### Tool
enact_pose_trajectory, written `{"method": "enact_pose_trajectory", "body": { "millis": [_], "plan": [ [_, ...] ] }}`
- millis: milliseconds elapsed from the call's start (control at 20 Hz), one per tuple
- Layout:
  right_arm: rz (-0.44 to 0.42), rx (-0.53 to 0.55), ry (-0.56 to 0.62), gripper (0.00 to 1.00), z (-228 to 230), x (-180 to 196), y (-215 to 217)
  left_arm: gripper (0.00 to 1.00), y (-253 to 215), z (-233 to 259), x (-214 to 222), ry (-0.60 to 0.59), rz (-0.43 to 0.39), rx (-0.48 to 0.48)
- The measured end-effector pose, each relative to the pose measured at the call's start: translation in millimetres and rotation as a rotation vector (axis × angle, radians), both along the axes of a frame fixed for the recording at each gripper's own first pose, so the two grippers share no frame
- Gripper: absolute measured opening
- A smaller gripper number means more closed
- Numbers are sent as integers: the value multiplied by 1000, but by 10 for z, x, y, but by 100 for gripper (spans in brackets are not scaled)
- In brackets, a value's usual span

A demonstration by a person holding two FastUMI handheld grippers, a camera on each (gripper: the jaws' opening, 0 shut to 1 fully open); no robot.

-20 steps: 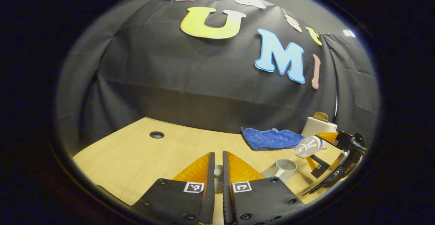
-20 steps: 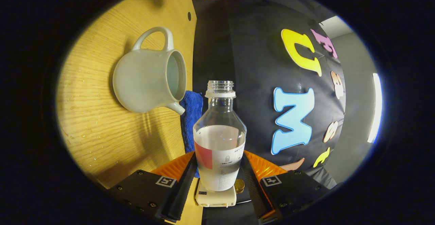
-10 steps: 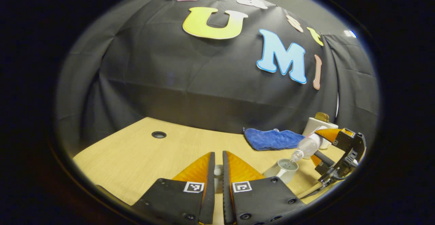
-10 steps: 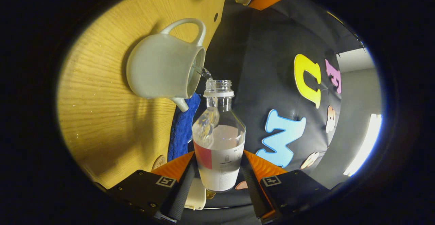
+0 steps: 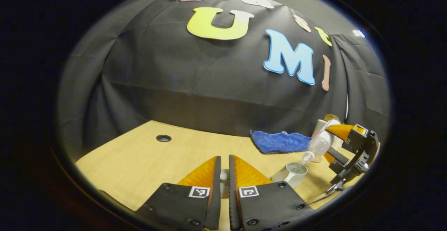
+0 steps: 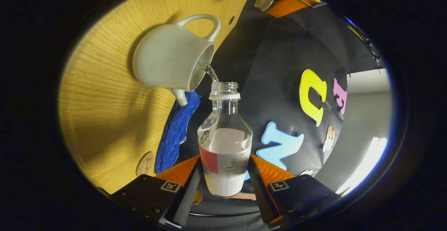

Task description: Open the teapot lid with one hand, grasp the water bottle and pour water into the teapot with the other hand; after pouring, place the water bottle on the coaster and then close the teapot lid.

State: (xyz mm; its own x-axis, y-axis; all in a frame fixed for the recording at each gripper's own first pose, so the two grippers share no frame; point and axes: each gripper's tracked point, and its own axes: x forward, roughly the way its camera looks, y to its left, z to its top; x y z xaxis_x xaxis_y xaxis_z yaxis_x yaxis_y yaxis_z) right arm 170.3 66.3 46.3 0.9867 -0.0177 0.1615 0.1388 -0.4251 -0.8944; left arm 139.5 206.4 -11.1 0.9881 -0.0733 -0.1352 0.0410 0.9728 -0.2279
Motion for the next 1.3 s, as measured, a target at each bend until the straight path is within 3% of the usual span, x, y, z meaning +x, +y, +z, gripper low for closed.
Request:
{"method": "enact_pose_trajectory", "body": {
  "millis": [1300],
  "plan": [
    [32,-182,-5,76,133,39,50,17,-24,-40,7,9,-9,-12]
  ]
}}
